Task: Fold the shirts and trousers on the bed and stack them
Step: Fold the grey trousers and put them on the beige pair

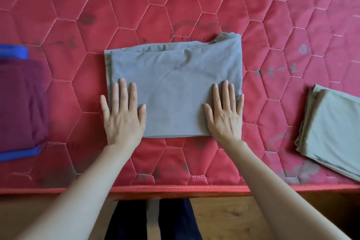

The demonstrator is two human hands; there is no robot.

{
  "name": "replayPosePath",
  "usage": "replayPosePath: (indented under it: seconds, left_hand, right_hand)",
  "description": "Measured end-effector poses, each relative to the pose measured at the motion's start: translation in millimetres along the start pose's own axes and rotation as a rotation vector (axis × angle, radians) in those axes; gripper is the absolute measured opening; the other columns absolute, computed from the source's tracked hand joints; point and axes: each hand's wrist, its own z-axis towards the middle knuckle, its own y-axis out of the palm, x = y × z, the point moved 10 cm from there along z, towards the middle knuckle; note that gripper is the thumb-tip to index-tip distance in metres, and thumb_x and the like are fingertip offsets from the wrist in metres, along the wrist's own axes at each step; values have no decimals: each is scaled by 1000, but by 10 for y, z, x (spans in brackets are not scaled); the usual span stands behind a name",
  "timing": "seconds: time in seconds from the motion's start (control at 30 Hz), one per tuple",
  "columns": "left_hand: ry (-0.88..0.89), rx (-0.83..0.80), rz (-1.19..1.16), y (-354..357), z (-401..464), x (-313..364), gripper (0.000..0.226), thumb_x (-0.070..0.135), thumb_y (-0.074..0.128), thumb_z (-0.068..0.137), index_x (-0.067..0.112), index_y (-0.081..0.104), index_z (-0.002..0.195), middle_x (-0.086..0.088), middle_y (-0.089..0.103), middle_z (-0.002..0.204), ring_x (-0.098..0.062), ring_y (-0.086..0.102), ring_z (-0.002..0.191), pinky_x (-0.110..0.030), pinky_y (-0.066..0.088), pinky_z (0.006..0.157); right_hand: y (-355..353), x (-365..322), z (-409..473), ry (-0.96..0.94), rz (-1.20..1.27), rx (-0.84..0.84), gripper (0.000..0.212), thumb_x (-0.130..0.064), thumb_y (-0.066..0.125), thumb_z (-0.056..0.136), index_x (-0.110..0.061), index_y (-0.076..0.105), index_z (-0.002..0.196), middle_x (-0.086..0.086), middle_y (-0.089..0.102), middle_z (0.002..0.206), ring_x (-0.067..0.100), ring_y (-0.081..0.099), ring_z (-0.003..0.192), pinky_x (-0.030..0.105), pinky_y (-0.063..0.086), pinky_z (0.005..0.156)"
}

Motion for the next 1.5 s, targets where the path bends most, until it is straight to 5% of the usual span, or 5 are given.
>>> replayPosePath:
  seconds: [0.17,0.4,0.73,1.03,1.5]
  left_hand:
    - [376,123,5,-191,296,772,60,10,52,94,7,31,150,-9,28,158,-29,24,146,-53,17,117]
    - [439,16,103,-56,1038,679,61,43,26,97,19,24,153,-12,23,159,-29,22,146,-50,10,119]
    - [-211,6,-233,15,630,-320,60,27,34,104,7,8,154,-27,13,157,-40,15,146,-57,15,115]
    - [-260,111,-230,-206,286,-337,66,31,56,96,6,28,151,-28,48,122,-47,50,98,-56,44,77]
    - [-212,15,-563,-202,94,-393,61,38,53,96,37,27,151,-10,40,107,-37,52,87,-45,44,71]
  right_hand:
    - [-208,-749,401,-245,214,81,54,-35,27,100,-16,30,151,10,23,159,28,16,148,51,11,119]
    - [-154,-567,1032,-281,-68,87,61,-53,23,98,-26,24,152,6,19,160,23,14,149,46,4,120]
    - [-70,499,814,112,177,10,67,-54,23,99,-26,0,155,11,-3,162,22,-4,150,39,1,121]
    - [-213,524,259,241,289,189,60,-45,54,93,-35,32,148,5,45,132,26,44,113,38,43,84]
    - [-211,532,22,327,451,133,57,-45,56,93,-41,34,146,1,46,94,18,48,79,32,37,69]
